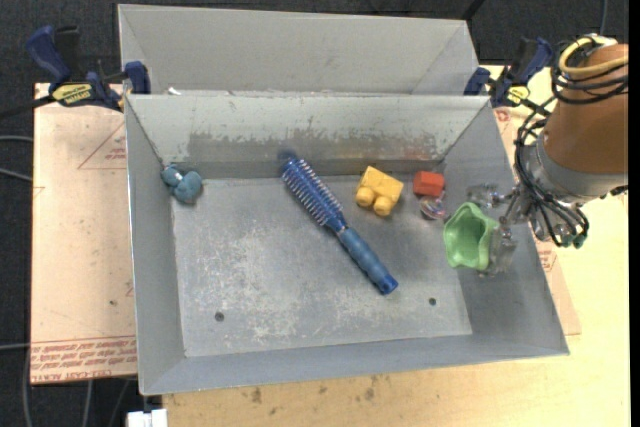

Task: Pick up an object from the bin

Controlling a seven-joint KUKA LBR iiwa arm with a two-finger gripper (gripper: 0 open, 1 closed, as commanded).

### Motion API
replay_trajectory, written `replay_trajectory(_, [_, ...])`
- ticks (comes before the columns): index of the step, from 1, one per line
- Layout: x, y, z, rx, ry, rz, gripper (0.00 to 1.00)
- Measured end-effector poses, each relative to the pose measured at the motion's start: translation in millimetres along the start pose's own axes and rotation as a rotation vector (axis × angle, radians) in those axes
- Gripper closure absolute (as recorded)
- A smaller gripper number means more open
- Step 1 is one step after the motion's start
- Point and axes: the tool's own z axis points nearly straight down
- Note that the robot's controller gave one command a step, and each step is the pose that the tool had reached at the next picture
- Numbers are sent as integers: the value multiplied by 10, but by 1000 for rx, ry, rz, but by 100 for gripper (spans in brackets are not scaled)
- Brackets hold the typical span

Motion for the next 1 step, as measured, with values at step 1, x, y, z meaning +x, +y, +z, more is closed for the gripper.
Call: replay_trajectory(1, [5, -58, -680, -1, 2, -301, 100])
